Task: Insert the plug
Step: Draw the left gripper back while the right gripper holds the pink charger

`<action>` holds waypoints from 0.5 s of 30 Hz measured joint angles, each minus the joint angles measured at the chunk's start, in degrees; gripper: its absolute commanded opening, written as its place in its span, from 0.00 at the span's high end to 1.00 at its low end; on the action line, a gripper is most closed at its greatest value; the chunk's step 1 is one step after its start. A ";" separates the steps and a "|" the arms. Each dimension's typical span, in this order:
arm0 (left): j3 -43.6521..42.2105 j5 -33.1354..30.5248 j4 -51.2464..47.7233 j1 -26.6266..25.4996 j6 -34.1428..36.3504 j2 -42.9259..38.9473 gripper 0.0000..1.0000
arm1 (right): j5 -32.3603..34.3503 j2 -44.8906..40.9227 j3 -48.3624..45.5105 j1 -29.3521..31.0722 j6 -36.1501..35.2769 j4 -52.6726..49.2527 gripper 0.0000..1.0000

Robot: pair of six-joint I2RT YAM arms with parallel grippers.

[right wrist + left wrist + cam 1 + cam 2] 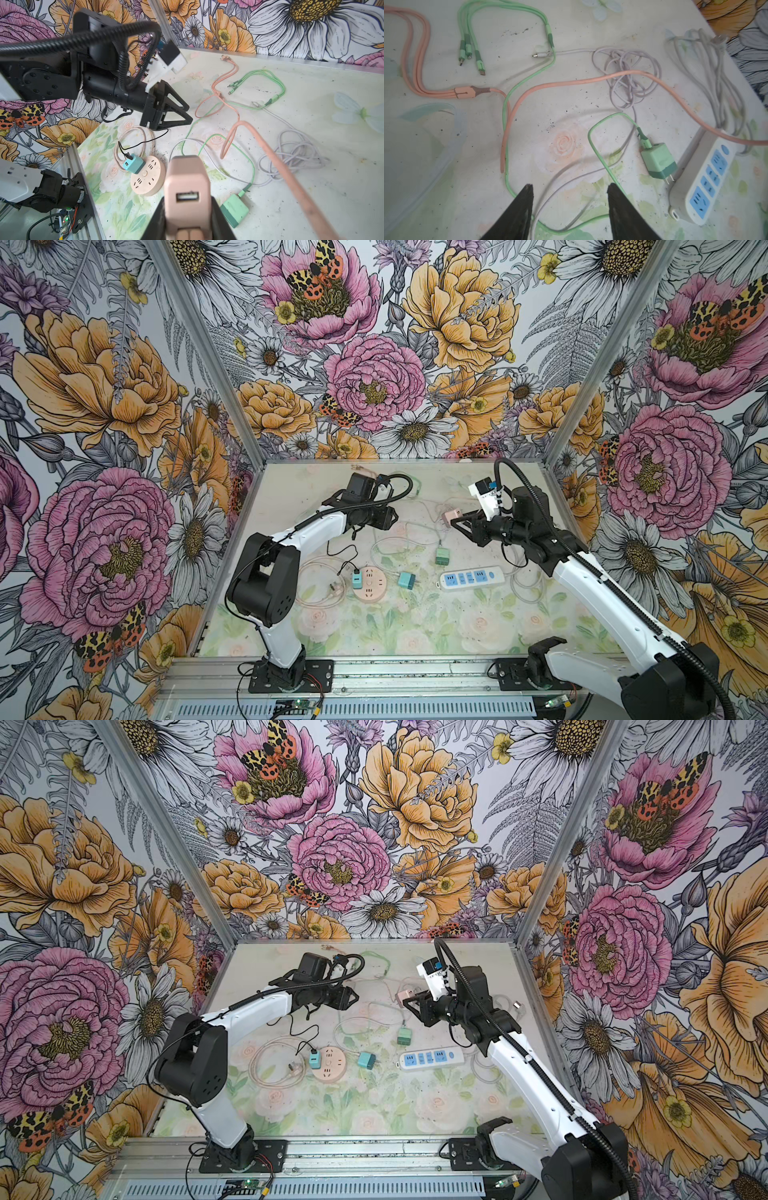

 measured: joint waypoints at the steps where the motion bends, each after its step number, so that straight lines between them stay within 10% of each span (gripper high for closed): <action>1: 1.01 -1.81 -0.13 -0.46 -0.55 1.68 0.41 | 0.24 -0.59 0.00 0.00 0.02 -0.44 1.00; 15: 2.40 -11.56 0.28 1.09 -4.94 6.91 0.49 | 4.07 -1.95 0.00 0.00 0.04 -3.61 1.00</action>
